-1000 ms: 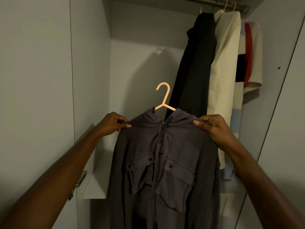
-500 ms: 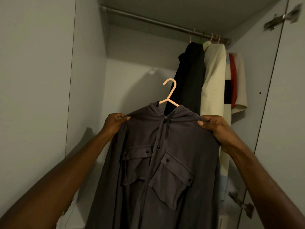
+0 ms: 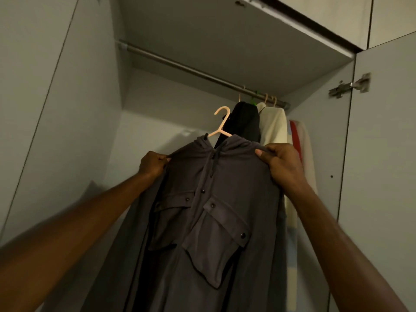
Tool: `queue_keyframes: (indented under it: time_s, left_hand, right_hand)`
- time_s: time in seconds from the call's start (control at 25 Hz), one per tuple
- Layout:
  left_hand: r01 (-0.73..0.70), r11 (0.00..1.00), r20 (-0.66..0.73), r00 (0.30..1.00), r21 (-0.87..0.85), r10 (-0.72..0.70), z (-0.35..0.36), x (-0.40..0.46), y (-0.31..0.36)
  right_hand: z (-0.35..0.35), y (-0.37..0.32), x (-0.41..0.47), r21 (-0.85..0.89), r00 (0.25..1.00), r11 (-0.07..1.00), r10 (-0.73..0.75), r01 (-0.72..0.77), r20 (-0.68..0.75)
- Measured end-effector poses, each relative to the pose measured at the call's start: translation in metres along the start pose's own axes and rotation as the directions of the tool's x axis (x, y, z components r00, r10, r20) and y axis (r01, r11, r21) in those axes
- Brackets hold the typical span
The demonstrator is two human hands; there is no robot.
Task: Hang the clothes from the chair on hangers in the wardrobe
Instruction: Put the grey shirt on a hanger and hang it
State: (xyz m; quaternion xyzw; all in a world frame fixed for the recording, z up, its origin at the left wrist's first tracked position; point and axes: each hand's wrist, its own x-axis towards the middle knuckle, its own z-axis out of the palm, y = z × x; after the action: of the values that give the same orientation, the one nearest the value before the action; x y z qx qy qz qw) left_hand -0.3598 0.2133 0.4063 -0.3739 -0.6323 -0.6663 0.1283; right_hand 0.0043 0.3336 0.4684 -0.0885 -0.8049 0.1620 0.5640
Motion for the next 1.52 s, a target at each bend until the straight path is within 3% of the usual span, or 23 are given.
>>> queue_keyframes:
  time_s: [0.16,0.36,0.92,1.2,1.36,1.52]
  left_hand:
    - [0.062,0.997,-0.02,0.998,0.055,-0.061,0.033,0.064,0.035]
    - [0.044,0.994,-0.03,0.999,0.103,-0.041,0.062,0.132,0.071]
    - [-0.019,1.0,0.097,0.995,0.009,0.018,0.12,0.284,0.068]
    - [-0.021,0.986,0.227,0.972,-0.163,0.058,0.132,0.33,0.053]
    - [0.005,0.988,0.275,0.961,-0.155,0.038,0.138,0.312,0.036]
    - [-0.001,0.935,0.322,0.939,-0.354,0.123,0.137,0.285,0.006]
  right_hand:
    - [-0.003,0.004,0.068,-0.126,0.991,0.991,-0.064,0.049,-0.118]
    - [-0.018,0.012,0.14,-0.301,0.972,0.953,-0.11,0.043,-0.209]
    - [0.018,0.011,0.245,-0.617,0.938,0.786,-0.196,-0.025,-0.286]
    - [0.037,-0.003,0.273,-0.645,0.947,0.764,-0.207,-0.001,-0.247]
    - [0.047,-0.003,0.272,-0.651,0.961,0.758,-0.199,0.026,-0.194]
    - [0.049,0.008,0.254,-0.629,0.972,0.778,-0.144,-0.006,-0.188]
